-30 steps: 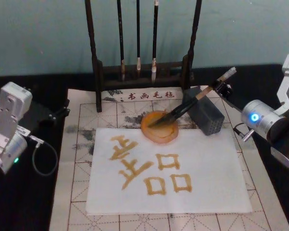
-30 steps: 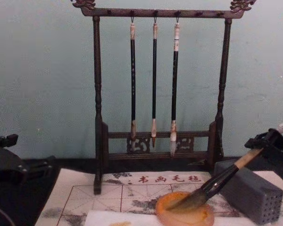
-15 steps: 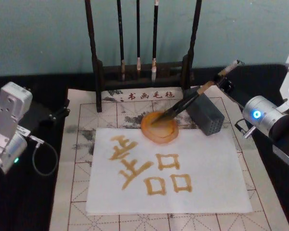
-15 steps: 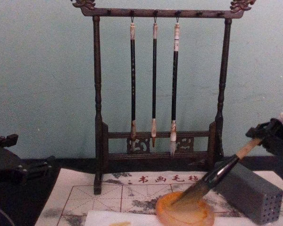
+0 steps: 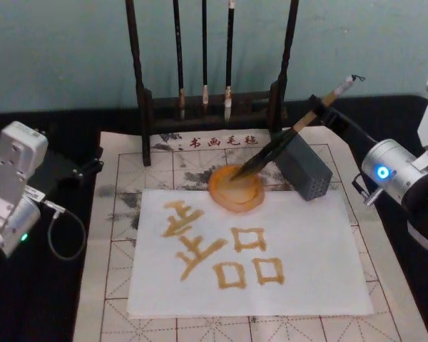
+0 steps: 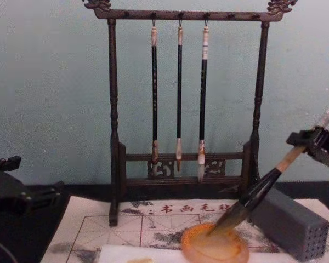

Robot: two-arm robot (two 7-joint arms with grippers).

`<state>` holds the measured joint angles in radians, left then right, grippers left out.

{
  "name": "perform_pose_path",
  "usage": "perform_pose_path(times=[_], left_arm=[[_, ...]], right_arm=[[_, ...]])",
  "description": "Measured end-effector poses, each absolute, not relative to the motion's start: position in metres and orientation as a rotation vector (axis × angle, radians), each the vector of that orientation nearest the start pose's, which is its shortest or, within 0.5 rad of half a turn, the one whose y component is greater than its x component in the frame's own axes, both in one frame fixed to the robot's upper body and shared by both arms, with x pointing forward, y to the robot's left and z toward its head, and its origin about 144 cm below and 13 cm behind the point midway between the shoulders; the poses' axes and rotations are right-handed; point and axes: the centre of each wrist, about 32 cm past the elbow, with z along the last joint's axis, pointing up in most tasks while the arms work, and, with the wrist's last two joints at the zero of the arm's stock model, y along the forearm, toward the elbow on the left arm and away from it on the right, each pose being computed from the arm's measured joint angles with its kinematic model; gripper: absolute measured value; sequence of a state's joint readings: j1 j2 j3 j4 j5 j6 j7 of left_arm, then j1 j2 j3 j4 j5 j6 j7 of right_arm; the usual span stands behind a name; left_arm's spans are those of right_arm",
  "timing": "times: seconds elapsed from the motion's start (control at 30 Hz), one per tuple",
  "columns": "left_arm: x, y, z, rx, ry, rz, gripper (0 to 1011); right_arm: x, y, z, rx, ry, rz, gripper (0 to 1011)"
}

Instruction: Pick up the brush from the inkstone, write on the paper, then place the brush back to its original position.

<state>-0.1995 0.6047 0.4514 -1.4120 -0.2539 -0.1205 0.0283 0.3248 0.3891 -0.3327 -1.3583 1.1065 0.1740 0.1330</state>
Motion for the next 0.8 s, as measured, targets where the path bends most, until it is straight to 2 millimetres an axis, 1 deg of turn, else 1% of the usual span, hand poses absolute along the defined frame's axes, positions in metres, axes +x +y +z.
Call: perform_pose_path(times=[0.03, 0.13, 0.33, 0.67, 0.8], left_arm=[[0.489, 0.310, 1.140, 0.304, -0.285, 1.248, 1001], [0.489, 0.310, 1.140, 0.304, -0.285, 1.248, 1001], [0.489, 0.310, 1.140, 0.305, -0.285, 1.248, 1001], [0.489, 0.310, 1.140, 0.305, -0.285, 1.248, 1001], [0.489, 0.310, 1.140, 0.304, -0.285, 1.248, 1001]], right_arm=[[0.537, -0.269, 1.178, 0.327, 0.625, -1.118, 182], [0.533, -0.271, 1.171, 0.337, 0.535, -1.087, 182], [0.526, -0.278, 1.159, 0.347, 0.430, -1.037, 182], [0.517, -0.290, 1.142, 0.364, 0.309, -0.953, 182], [0.514, -0.298, 1.136, 0.370, 0.272, -0.908, 182]])
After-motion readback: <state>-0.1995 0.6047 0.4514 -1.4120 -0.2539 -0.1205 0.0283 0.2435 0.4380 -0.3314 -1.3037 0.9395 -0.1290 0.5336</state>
